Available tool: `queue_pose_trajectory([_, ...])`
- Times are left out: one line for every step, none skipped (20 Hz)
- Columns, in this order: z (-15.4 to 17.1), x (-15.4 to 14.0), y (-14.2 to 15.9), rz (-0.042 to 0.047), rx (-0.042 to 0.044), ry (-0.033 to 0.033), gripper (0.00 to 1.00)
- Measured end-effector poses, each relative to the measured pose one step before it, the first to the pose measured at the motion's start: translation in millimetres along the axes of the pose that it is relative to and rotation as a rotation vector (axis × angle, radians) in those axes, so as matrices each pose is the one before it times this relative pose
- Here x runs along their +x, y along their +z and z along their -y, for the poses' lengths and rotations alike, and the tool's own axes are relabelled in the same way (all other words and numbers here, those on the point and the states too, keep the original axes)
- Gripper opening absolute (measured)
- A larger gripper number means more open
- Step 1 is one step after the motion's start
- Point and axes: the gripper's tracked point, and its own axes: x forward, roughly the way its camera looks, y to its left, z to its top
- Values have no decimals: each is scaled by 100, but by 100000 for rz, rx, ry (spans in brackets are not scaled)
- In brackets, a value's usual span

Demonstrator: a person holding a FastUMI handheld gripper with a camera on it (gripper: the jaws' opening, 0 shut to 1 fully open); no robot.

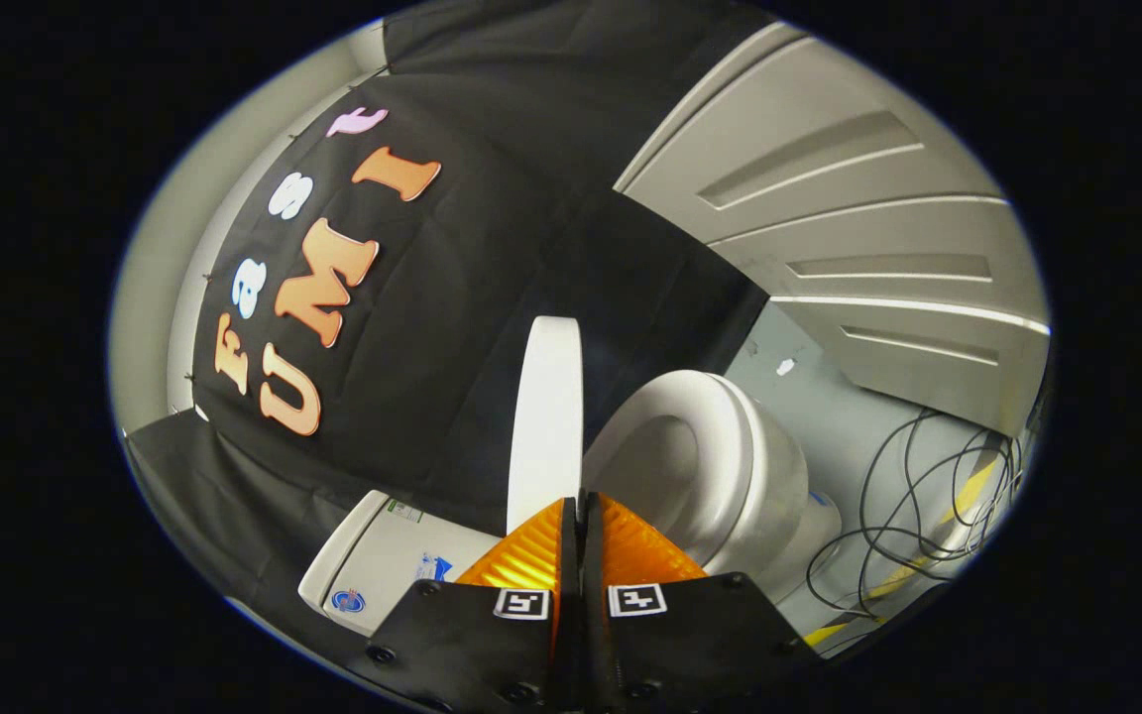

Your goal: Pull open the drawer, take out the items inside it, and place them on the countertop above the cabinet.

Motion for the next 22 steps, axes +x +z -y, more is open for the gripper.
queue_pose_trajectory([-856,-12,63,154,-2330,543,8])
queue_pose_trajectory([-822,-208,-61,446,-2674,533,8])
queue_pose_trajectory([-688,-49,75,145,-2140,258,8])
queue_pose_trajectory([-703,-83,113,254,-1893,215,8])
queue_pose_trajectory([-478,-28,111,137,-1325,-134,8])
queue_pose_trajectory([-418,-54,53,235,-1403,-171,8])
queue_pose_trajectory([-384,-32,14,156,-1460,126,8])
queue_pose_trajectory([-470,-54,103,347,-1145,274,8])
queue_pose_trajectory([-456,77,103,-90,-598,323,8])
queue_pose_trajectory([-394,-82,-43,24,-775,74,8])
queue_pose_trajectory([-357,-55,9,100,-1478,-90,8])
queue_pose_trajectory([-324,-1,93,21,-1814,-75,8])
queue_pose_trajectory([-446,-16,75,172,-1390,44,8])
queue_pose_trajectory([-623,-117,80,209,-902,399,8])
queue_pose_trajectory([-592,23,67,-142,-484,237,8])
queue_pose_trajectory([-300,23,93,105,-564,-368,8])
queue_pose_trajectory([-314,50,-42,-338,-999,-326,8])
queue_pose_trajectory([-333,-11,91,209,-829,-158,8])
queue_pose_trajectory([-404,-45,48,-93,-781,78,8])
queue_pose_trajectory([-390,-55,42,132,-526,220,8])
queue_pose_trajectory([-340,31,52,-205,-611,46,8])
queue_pose_trajectory([-353,-92,110,101,-539,100,8])
